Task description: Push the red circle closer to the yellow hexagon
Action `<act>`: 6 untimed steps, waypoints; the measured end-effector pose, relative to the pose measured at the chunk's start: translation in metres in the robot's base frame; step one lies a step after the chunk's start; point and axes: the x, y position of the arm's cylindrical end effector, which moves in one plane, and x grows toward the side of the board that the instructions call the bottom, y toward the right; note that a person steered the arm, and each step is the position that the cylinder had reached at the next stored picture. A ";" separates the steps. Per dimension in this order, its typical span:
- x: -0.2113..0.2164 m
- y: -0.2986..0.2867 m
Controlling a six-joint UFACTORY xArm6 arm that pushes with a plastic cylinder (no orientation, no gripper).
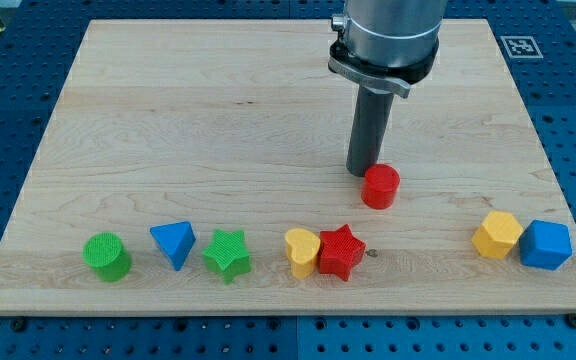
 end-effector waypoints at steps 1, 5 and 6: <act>0.017 0.005; 0.072 0.028; 0.065 0.059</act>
